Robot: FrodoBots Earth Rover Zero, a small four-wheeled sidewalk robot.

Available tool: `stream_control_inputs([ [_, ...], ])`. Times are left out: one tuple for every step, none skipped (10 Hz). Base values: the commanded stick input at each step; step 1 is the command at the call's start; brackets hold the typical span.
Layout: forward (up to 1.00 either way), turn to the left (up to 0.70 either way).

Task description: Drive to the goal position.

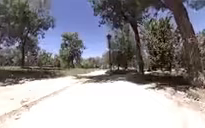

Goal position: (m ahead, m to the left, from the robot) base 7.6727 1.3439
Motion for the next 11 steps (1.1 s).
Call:
stream_control_inputs([
  [0.85,0.34],
  [0.85,0.23],
  [0.85,0.0],
  [0.85,0.0],
  [0.85,0.0],
  [0.85,0.0],
  [0.85,0.0],
  [0.85,0.0],
  [0.85,0.03],
  [0.85,0.3],
  [0.85,0.33],
])
